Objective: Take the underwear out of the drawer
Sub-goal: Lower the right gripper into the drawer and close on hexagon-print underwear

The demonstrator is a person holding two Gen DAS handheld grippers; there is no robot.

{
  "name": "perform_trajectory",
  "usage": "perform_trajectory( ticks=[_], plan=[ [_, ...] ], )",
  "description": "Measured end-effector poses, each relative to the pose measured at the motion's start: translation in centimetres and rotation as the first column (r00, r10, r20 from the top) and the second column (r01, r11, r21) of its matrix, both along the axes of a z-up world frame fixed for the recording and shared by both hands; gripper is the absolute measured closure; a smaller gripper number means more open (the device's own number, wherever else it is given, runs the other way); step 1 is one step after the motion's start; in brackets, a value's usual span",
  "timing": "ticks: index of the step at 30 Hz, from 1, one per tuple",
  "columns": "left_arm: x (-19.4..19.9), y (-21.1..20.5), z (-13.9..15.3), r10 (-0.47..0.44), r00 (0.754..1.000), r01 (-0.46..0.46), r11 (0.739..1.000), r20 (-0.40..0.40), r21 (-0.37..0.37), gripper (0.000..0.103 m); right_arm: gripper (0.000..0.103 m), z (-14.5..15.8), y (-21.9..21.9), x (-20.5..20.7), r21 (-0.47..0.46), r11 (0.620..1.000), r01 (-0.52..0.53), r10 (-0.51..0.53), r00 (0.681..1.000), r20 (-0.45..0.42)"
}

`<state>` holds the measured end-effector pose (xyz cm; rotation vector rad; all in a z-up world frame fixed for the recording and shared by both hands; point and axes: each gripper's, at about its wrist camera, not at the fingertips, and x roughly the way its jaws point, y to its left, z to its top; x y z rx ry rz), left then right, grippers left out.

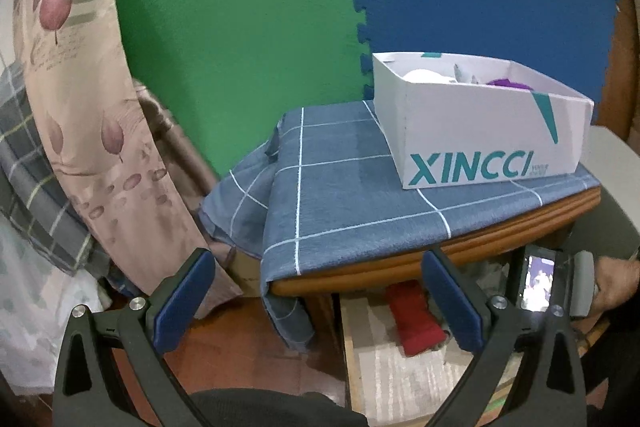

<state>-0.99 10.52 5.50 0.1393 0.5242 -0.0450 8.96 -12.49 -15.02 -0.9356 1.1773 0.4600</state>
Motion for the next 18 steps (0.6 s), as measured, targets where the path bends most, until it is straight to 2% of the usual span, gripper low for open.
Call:
perform_trajectory(
  ticks=[3, 9, 13, 15, 18],
  plan=[
    [0.1, -0.3, -0.1, -0.005, 1.000, 0.005, 1.000, -0.003, 0.014, 0.001, 0.016, -0.3, -0.3, 0.2, 0.005, 1.000, -0.003, 0.003, 1.000, -0.003],
    [0.2, 0.0, -0.1, -0.001, 1.000, 0.001, 1.000, -0.009, 0.000, 0.001, 0.017, -0.3, -1.1, 1.1, 0.042, 0.998, 0.044, -0.042, 0.998, -0.043],
    [0.1, 0.1, 0.0, 0.001, 1.000, -0.001, 1.000, -0.010, 0.000, 0.001, 0.031, -0.4, -1.5, 1.7, 0.055, 0.996, 0.068, -0.062, 0.993, -0.097],
    [0.2, 0.0, -0.1, 0.004, 1.000, -0.004, 1.000, -0.014, 0.009, 0.001, 0.044, -0.5, -1.8, 1.7, 0.047, 0.997, 0.059, -0.054, 0.993, -0.110],
    [0.2, -0.2, 0.0, 0.004, 1.000, -0.003, 1.000, -0.009, 0.024, 0.001, 0.051, -0.2, -1.9, 1.4, 0.037, 0.998, 0.057, -0.052, 0.990, -0.130]
  ],
)
